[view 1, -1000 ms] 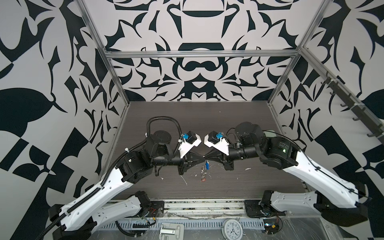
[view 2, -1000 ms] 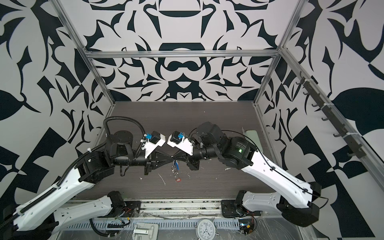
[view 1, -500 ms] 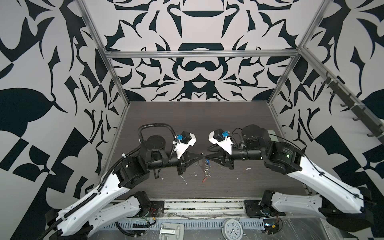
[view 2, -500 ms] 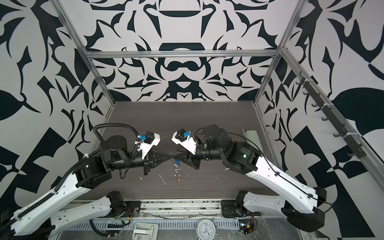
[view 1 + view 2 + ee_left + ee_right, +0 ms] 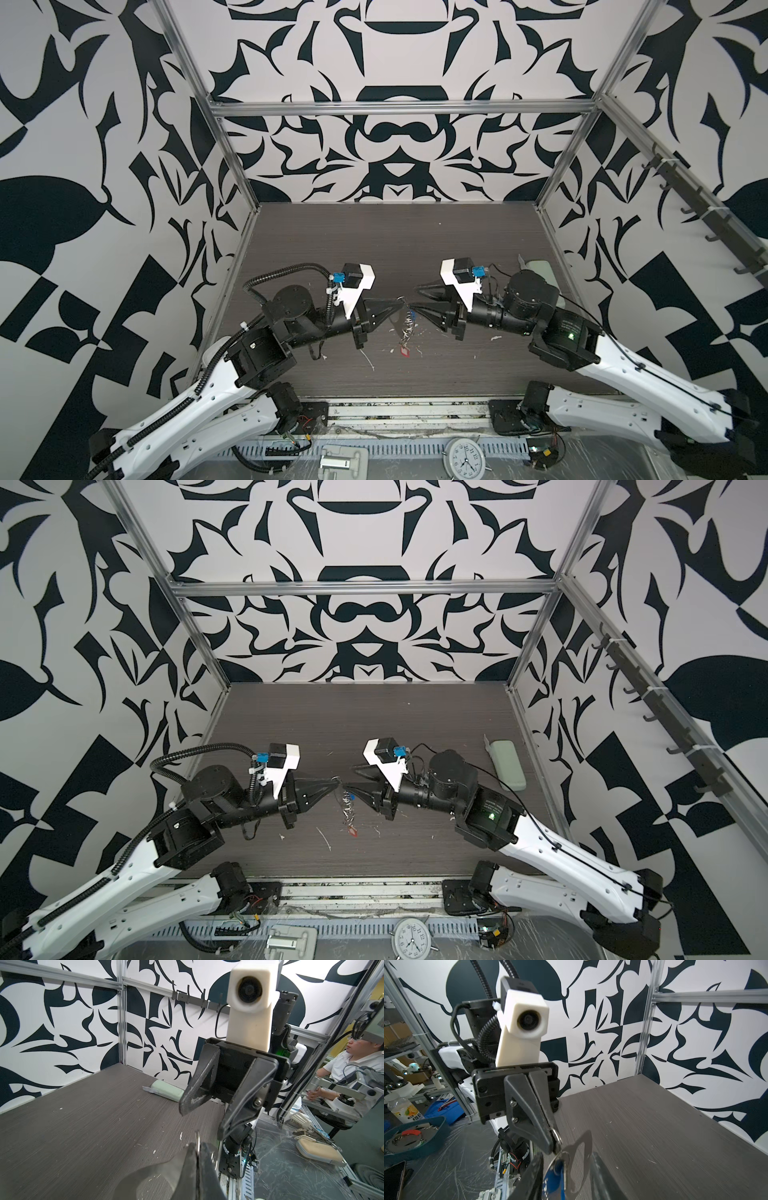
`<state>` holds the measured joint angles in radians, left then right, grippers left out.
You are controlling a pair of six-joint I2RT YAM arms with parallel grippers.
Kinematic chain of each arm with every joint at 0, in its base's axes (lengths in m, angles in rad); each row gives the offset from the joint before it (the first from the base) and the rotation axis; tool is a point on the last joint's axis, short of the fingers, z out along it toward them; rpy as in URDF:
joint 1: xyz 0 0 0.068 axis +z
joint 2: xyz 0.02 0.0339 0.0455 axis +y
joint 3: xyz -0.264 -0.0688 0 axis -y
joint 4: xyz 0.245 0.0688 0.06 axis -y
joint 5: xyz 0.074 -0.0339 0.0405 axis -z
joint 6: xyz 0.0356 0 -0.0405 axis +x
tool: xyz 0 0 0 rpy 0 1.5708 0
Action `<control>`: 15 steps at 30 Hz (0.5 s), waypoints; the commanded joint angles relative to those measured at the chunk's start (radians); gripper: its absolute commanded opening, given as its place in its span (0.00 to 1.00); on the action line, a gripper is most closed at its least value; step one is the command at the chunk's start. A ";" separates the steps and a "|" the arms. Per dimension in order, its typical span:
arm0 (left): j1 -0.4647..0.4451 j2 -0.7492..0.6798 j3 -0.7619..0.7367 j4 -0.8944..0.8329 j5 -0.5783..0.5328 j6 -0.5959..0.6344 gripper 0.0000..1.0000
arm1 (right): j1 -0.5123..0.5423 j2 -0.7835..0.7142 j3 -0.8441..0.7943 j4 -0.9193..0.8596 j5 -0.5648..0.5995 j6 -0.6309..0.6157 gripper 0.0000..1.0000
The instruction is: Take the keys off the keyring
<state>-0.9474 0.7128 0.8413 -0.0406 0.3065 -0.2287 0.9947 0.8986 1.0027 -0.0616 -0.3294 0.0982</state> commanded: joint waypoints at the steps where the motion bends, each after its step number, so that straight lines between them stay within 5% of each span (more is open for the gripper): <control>1: 0.002 -0.009 0.000 0.065 0.011 -0.017 0.00 | 0.002 -0.003 0.004 0.115 -0.023 0.027 0.40; 15: 0.004 -0.012 -0.004 0.070 0.033 -0.024 0.00 | 0.003 0.019 0.010 0.106 -0.100 0.040 0.33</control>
<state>-0.9474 0.7097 0.8410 -0.0227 0.3180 -0.2405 0.9947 0.9230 1.0012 -0.0078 -0.4080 0.1310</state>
